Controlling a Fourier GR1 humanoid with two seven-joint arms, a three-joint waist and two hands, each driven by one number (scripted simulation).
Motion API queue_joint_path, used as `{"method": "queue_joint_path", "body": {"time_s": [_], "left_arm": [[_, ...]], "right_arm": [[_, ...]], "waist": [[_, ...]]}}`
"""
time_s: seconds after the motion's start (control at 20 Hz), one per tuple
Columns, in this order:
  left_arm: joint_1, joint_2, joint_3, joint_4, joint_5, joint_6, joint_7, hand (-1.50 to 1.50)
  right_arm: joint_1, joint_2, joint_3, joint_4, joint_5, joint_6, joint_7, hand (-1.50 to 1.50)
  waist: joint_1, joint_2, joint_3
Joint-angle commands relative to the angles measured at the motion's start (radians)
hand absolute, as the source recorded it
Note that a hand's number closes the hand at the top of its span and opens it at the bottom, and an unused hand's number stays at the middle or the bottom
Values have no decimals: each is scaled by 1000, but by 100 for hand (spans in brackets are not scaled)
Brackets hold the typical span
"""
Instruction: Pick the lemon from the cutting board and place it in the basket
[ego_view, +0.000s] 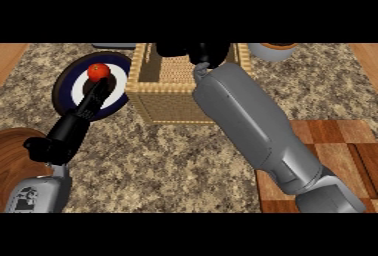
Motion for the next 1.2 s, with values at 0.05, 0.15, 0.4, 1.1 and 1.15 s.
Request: {"method": "queue_joint_path", "body": {"time_s": [0.05,0.15,0.4,1.1,1.15], "left_arm": [[7,5,10,-24,8,-1,26,0],[-3,7,18,36,-5,-2,-31,0],[19,26,32,-63,39,-37,45,0],[20,7,21,-19,-4,-14,9,0],[14,3,36,-54,18,-7,45,0]], "right_arm": [[61,-5,-102,26,-47,-182,-124,150],[22,-13,-140,50,-85,-144,-173,-150],[-9,-15,-154,111,-88,-97,-266,-150],[5,-77,-362,-91,-325,-13,-319,-150],[40,-86,-380,-116,-364,18,-331,-150]], "waist": [[5,3,1],[-1,2,0],[0,-2,0],[-22,-8,1],[-21,-8,1]]}}
